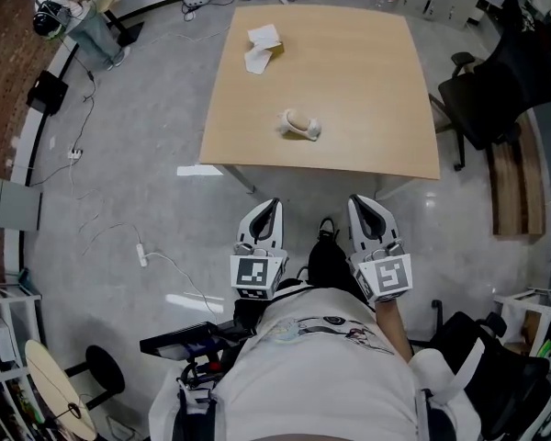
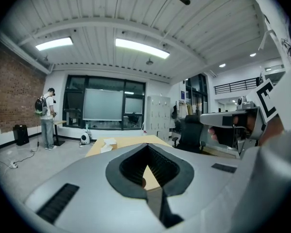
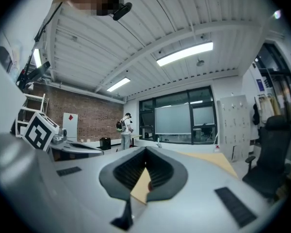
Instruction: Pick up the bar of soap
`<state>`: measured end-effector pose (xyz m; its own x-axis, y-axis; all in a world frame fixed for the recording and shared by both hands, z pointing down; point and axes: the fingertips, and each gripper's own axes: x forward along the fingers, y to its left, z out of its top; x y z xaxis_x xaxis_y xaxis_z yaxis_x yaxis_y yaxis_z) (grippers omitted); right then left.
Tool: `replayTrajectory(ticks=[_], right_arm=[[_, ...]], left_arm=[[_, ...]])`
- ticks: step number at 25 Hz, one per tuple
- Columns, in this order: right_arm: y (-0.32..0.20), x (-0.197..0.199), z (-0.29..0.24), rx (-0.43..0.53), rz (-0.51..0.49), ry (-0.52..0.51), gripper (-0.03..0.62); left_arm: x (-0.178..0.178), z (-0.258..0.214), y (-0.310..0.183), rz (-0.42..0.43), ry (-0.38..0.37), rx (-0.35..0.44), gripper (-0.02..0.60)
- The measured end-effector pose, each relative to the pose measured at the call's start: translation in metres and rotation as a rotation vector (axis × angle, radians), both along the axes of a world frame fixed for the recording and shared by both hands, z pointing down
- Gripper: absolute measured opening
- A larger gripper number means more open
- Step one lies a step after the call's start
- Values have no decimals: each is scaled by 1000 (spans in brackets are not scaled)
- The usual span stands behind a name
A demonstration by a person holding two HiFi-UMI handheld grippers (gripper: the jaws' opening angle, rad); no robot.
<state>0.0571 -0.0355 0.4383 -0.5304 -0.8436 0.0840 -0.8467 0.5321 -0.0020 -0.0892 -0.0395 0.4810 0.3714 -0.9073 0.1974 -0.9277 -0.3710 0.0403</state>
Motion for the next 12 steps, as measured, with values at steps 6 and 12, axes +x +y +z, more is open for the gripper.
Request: replayTrajectory(ticks=[6, 12], right_arm=[[-76, 9, -9, 28, -42, -9, 3], [-140, 32, -7, -1, -61, -27, 4]], left_arm=[[12, -10, -77, -27, -4, 33, 2], [36, -24, -139, -40, -15, 37, 2]])
